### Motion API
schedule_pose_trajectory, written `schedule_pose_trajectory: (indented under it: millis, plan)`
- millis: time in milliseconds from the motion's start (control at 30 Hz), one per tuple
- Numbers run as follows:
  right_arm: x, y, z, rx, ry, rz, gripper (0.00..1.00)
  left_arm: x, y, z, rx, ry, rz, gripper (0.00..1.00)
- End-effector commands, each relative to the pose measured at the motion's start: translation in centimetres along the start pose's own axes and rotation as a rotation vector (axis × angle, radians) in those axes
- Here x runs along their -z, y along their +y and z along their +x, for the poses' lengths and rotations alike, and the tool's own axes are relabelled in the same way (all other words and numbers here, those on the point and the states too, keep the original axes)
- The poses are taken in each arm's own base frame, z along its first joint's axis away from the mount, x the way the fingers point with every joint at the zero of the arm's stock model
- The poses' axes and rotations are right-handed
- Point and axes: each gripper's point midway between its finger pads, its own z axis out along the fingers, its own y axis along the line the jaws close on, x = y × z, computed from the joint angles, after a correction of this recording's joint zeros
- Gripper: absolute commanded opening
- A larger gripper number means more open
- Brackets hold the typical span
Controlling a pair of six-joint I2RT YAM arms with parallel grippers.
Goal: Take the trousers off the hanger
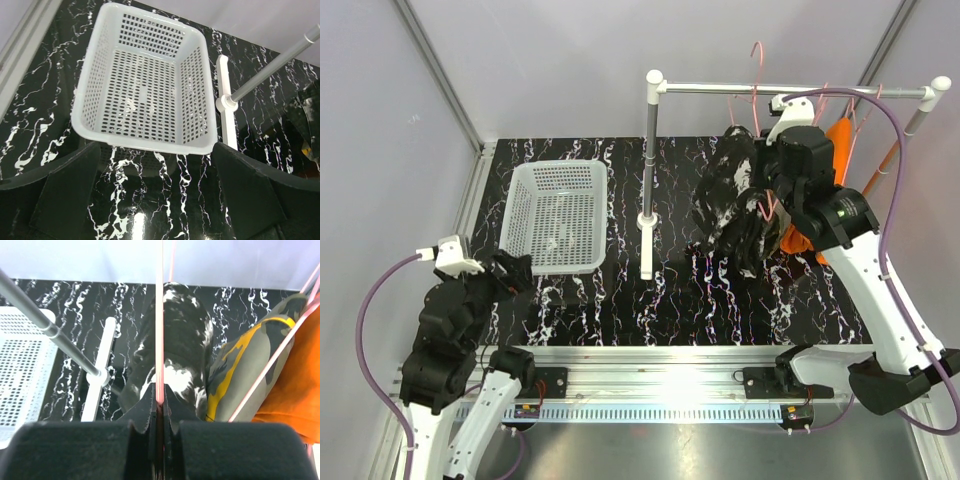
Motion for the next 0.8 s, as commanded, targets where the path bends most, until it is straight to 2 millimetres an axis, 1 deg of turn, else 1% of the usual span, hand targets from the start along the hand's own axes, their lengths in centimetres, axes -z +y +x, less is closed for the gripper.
schedule_pose_trajectory:
  millis: [0,33,67,100,133,167,200,233,267,300,367,400,433,467,500,533,567,600,633,667,700,733,767]
  plan:
    - [3.9,0.5,-9.0,-0.08,-0.264,-0.069,0.0,-0.2,-2.8,-2.6,-0.01,-0.06,0.122,0.99]
    - [4.2,0.7,-9.0,-0.081,-0.261,-0.088,0.0,-0.3,-3.2,-2.8,-0.009,-0.057,0.141,0.99]
    - [4.5,0.9,-9.2,-0.083,-0.264,-0.101,0.0,-0.4,-4.5,-2.8,-0.018,-0.038,0.201,0.99]
    - [5.1,0.9,-9.3,-0.098,-0.271,-0.112,0.0,-0.7,-5.6,-3.6,-0.017,-0.057,0.247,0.99]
    - [5.6,1.1,-9.3,-0.105,-0.274,-0.132,0.0,-1.0,-6.5,-3.6,-0.02,-0.049,0.293,0.99]
    - [6.3,1.2,-9.5,-0.114,-0.281,-0.147,0.0,-0.9,-8.3,-3.6,-0.017,-0.025,0.384,0.99]
    - [6.6,1.3,-9.1,-0.128,-0.267,-0.158,0.0,-2.1,-9.5,-3.6,-0.008,0.01,0.419,0.99]
    - [7.1,1.8,-8.9,-0.133,-0.257,-0.191,0.0,-1.8,-11.3,-3.5,-0.002,0.04,0.51,0.99]
    - [8.0,1.8,-8.9,-0.144,-0.259,-0.211,0.0,-2.0,-12.2,-3.8,0.026,0.051,0.545,0.99]
    - [8.3,2.1,-8.3,-0.158,-0.235,-0.233,0.0,-2.2,-13.6,-4.6,0.033,0.026,0.598,0.99]
    - [9.2,2.2,-7.4,-0.176,-0.208,-0.254,0.0,-2.3,-14.8,-6.0,0.041,-0.026,0.62,0.99]
    - [9.6,2.4,-7.1,-0.185,-0.198,-0.271,0.0,-2.0,-16.2,-5.9,0.033,-0.016,0.663,0.99]
    - [9.9,2.4,-6.8,-0.197,-0.191,-0.277,0.0,-2.5,-16.3,-6.3,0.032,-0.04,0.627,0.99]
    - [10.6,2.5,-6.7,-0.204,-0.19,-0.292,0.0,-2.8,-16.6,-6.4,0.015,-0.048,0.617,0.99]
    - [10.9,2.6,-5.9,-0.219,-0.16,-0.302,0.0,-2.2,-18.0,-6.0,0.0,-0.035,0.652,0.99]
    - [11.2,2.8,-5.6,-0.23,-0.144,-0.316,0.0,-3.4,-17.8,-5.8,-0.007,-0.042,0.58,0.99]
    - [11.7,2.9,-5.1,-0.235,-0.132,-0.33,0.0,-3.7,-18.4,-5.3,-0.034,-0.036,0.569,0.99]
    - [12.0,3.1,-4.7,-0.246,-0.123,-0.345,0.0,-2.3,-20.6,-4.3,-0.063,-0.012,0.628,0.99]
    - [12.3,3.1,-4.6,-0.252,-0.124,-0.352,0.0,-2.5,-21.8,-3.5,-0.096,0.001,0.619,0.99]
    - [13.0,3.0,-4.5,-0.254,-0.131,-0.364,0.0,-2.7,-21.9,-4.1,-0.124,-0.047,0.553,0.99]
    - [13.0,3.2,-3.9,-0.262,-0.118,-0.369,0.0,-0.7,-24.2,-3.0,-0.15,-0.032,0.625,0.99]
    - [13.2,3.2,-3.8,-0.264,-0.117,-0.376,0.0,-0.8,-25.4,-3.0,-0.19,-0.047,0.603,0.99]
    - [13.5,3.1,-3.6,-0.266,-0.117,-0.376,0.0,0.1,-26.8,-3.0,-0.191,-0.056,0.636,0.99]
